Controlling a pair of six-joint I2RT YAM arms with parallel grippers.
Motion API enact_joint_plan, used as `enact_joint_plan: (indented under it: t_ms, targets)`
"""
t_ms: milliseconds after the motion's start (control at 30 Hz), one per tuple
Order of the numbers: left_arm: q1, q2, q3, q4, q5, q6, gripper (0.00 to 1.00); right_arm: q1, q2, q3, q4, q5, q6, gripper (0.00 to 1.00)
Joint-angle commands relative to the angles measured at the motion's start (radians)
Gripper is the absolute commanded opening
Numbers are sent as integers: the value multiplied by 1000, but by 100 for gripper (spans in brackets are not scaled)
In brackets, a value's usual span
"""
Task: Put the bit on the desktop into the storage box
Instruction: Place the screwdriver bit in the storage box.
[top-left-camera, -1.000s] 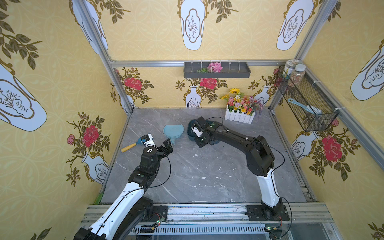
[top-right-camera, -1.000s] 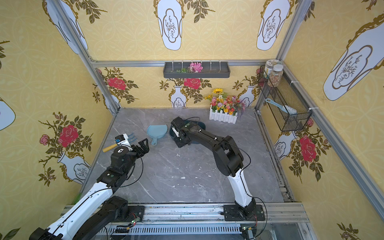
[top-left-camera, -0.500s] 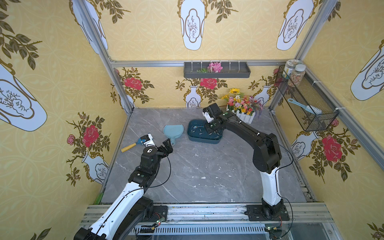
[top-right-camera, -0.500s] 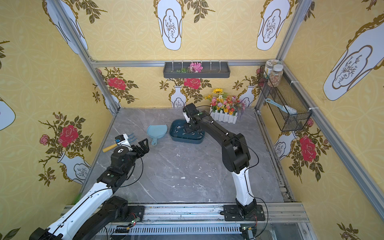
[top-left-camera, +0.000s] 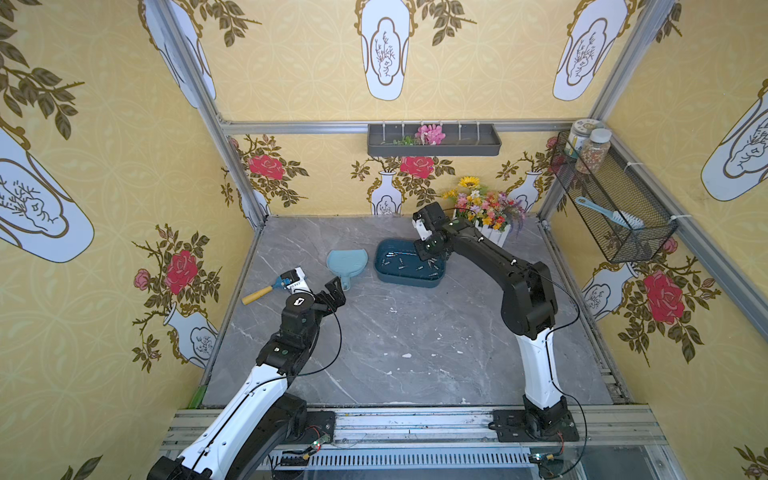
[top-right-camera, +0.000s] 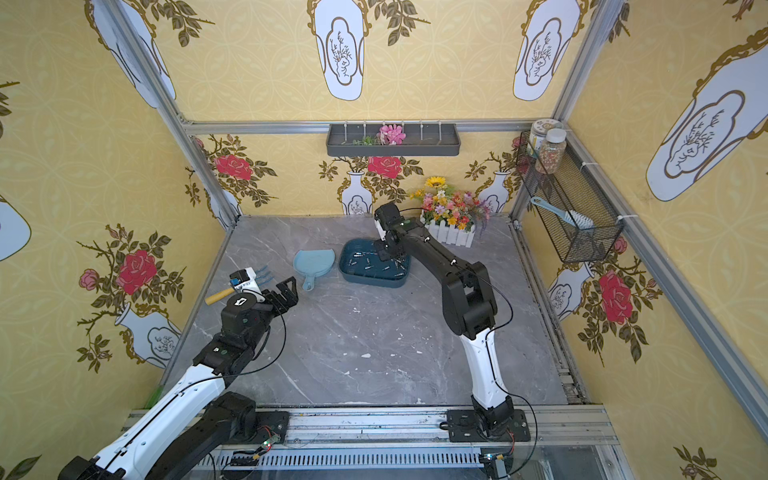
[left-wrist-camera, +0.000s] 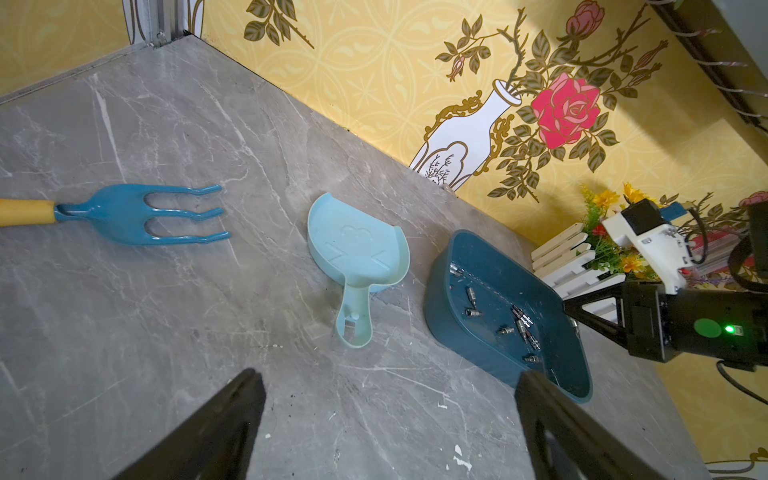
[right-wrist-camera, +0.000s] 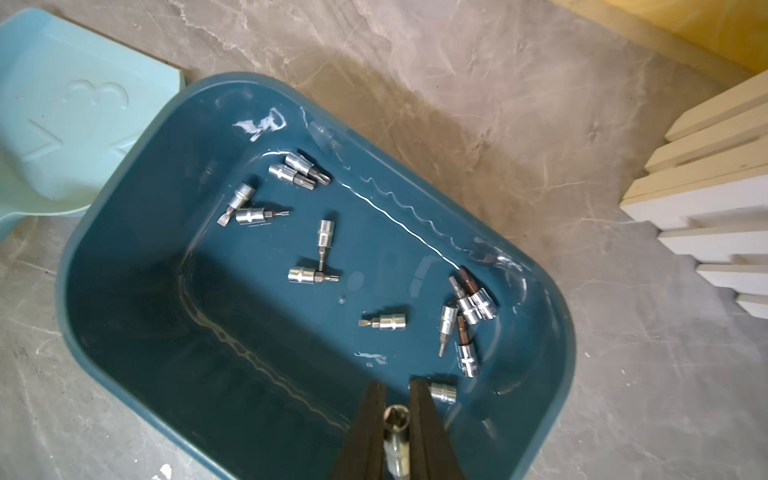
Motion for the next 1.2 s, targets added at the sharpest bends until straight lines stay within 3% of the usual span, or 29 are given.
enact_joint_plan:
  t_ms: [0, 200, 433, 700, 1167]
  targets:
    - [1, 0, -3, 4, 0, -2, 100, 0, 6, 2, 9, 10, 0, 13]
    - [1, -1, -1, 3, 0, -1, 100, -2, 11, 0, 11, 12, -1, 18]
    - [1, -1, 2, 1, -1, 1, 100, -3, -13, -18, 15, 13, -6, 48]
    - [0, -2, 4, 1, 0, 0, 100, -10, -99, -90, 41, 22, -9, 64]
    - [3, -25, 2, -16, -24, 12, 100, -89, -462, -515, 286, -45, 37, 78]
